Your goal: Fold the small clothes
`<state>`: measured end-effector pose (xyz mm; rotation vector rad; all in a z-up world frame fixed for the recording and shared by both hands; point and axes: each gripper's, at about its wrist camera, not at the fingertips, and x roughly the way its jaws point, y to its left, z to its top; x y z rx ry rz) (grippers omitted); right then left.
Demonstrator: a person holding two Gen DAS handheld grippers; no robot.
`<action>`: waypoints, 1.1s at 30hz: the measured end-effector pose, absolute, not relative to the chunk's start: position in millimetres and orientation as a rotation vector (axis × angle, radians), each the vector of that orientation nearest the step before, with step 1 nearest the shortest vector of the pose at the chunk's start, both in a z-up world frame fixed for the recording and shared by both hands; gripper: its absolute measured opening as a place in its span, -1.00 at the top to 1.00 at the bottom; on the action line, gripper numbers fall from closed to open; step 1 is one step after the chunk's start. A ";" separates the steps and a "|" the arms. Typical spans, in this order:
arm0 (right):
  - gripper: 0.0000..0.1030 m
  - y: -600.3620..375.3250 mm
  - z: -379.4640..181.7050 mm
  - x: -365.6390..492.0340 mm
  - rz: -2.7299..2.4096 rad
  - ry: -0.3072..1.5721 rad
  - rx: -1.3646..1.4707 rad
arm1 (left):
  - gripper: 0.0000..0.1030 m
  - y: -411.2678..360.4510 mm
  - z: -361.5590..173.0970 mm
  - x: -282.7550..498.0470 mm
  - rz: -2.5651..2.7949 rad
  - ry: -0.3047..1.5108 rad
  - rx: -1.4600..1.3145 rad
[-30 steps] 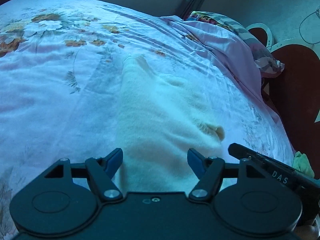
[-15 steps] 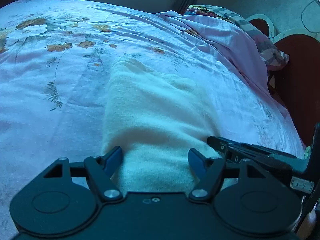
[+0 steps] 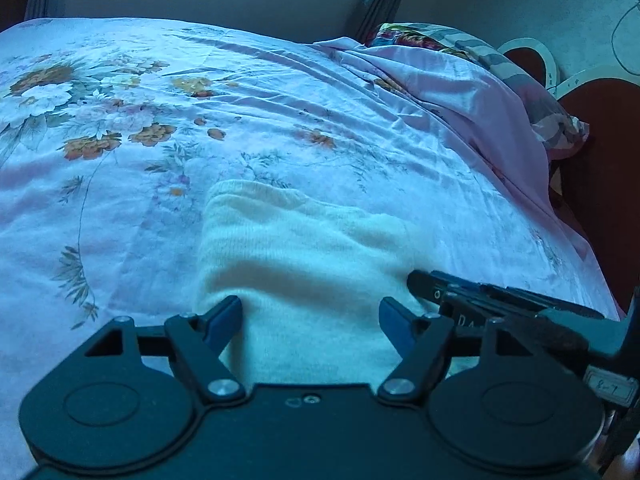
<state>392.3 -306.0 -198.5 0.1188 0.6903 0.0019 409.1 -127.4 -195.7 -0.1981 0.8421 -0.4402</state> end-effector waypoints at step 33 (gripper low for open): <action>0.78 -293.1 -176.0 333.7 0.022 0.662 0.070 | -0.55 -119.3 -207.9 373.6 -0.344 0.906 -0.088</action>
